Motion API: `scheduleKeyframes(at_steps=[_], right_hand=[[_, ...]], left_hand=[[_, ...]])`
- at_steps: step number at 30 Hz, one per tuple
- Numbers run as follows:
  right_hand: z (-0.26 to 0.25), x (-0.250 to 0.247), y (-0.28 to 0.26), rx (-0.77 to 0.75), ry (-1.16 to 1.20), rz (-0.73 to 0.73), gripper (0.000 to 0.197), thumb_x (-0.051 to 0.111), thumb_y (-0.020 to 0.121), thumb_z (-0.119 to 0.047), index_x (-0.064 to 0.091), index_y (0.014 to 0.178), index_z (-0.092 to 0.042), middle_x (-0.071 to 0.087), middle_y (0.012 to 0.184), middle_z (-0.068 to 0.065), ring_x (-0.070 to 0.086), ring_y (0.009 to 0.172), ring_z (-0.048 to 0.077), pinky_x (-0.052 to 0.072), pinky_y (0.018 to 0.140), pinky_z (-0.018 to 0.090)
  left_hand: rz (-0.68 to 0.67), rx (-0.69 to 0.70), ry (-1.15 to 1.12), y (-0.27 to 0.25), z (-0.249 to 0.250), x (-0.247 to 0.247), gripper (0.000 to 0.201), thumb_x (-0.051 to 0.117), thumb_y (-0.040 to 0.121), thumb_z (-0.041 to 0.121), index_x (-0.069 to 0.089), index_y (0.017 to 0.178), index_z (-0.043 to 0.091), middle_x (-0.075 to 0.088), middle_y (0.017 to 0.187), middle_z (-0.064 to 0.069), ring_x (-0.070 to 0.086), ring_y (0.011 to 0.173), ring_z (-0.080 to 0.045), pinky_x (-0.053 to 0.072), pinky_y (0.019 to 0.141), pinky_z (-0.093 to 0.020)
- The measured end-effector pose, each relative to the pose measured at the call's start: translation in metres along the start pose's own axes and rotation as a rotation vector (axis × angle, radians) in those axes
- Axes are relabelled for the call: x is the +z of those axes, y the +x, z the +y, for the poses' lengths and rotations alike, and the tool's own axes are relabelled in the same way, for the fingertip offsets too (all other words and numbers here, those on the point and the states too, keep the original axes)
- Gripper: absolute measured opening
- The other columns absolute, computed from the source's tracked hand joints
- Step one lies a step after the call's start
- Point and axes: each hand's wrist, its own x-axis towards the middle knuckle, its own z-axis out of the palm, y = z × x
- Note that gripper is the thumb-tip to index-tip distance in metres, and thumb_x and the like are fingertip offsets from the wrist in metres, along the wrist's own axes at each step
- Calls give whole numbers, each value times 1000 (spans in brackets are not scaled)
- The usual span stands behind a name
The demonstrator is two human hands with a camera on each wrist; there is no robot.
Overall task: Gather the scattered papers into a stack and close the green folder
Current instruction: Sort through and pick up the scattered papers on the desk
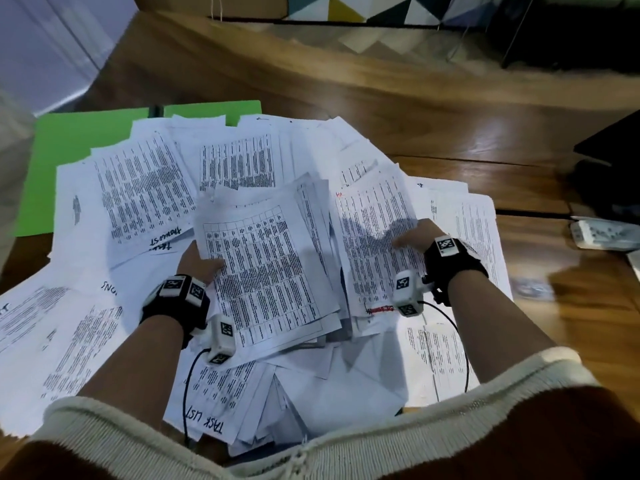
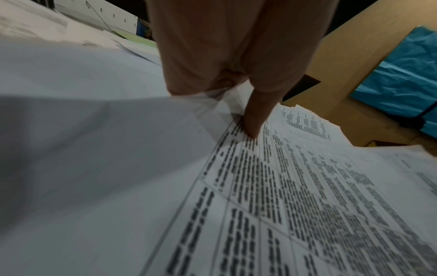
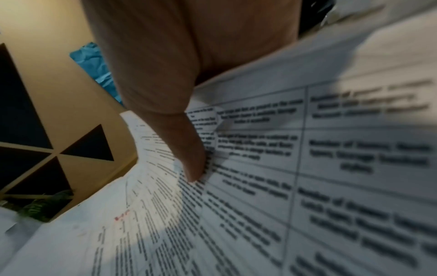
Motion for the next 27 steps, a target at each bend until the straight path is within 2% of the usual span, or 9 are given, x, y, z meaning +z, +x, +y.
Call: scheduleKeyframes(at_steps=[3, 5, 9, 14, 17, 20, 23, 25, 27], right_hand=[[-3, -11, -10, -28, -74, -3, 55, 69, 83, -9, 44, 129, 8, 54, 123, 21, 55, 111, 35, 43, 79, 32], [-3, -20, -16, -61, -91, 34, 46, 64, 86, -10, 49, 126, 8, 56, 121, 22, 57, 109, 35, 46, 80, 33], [-4, -40, -30, -80, -37, 328, 30, 48, 94, -14, 59, 115, 4, 63, 114, 19, 59, 107, 38, 45, 78, 35], [-3, -62, -52, -95, -16, 659, 31, 40, 93, -7, 59, 118, -3, 62, 115, 23, 58, 109, 40, 48, 88, 42], [-2, -63, -64, -269, -41, 753, 31, 40, 94, -6, 58, 119, -10, 64, 107, 24, 58, 100, 41, 45, 75, 40], [-11, -57, -76, -518, -58, 757, 28, 44, 93, -6, 61, 114, -13, 66, 98, 23, 60, 90, 39, 34, 65, 30], [-29, -49, -82, -756, 8, 674, 26, 47, 88, -1, 64, 106, -9, 65, 87, 20, 59, 81, 32, 33, 64, 26], [-44, -43, -87, -853, 233, 590, 22, 48, 84, 2, 65, 95, -10, 59, 77, 9, 53, 74, 22, 36, 64, 26], [-56, -37, -91, -837, 556, 444, 29, 50, 83, 6, 60, 82, -20, 53, 73, -3, 48, 70, 10, 41, 66, 24]], left_hand=[[-7, -4, 17, -3, 0, 1, 49, 64, 85, 2, 46, 130, -4, 55, 126, -26, 54, 115, -39, 41, 88, -38], [-1, -5, 21, -5, 0, 2, 51, 65, 84, 2, 46, 131, -4, 55, 128, -25, 53, 116, -38, 42, 92, -39], [0, -18, 35, -13, 5, 3, 53, 63, 85, 1, 44, 134, -3, 55, 126, -22, 54, 114, -38, 43, 87, -37], [-5, -15, 47, -16, 7, 4, 47, 59, 85, -1, 46, 130, -2, 58, 117, -22, 57, 104, -36, 40, 77, -31], [-34, -34, 55, -22, 12, 4, 52, 58, 87, 0, 41, 136, -2, 55, 120, -23, 56, 105, -36, 39, 78, -29], [-57, -51, 8, -27, 16, 4, 62, 61, 87, 1, 33, 142, 1, 49, 134, -22, 50, 119, -37, 42, 88, -35], [-77, -73, -22, -27, 15, 4, 60, 64, 85, 6, 37, 138, -3, 54, 126, -23, 54, 111, -37, 45, 88, -38], [-73, -94, -92, -28, 15, 4, 55, 62, 89, 17, 40, 136, -4, 55, 125, -23, 55, 110, -37, 44, 86, -37], [-68, -115, -189, -26, 14, 3, 61, 57, 93, 32, 37, 140, -2, 48, 137, -22, 50, 121, -39, 42, 97, -41]])
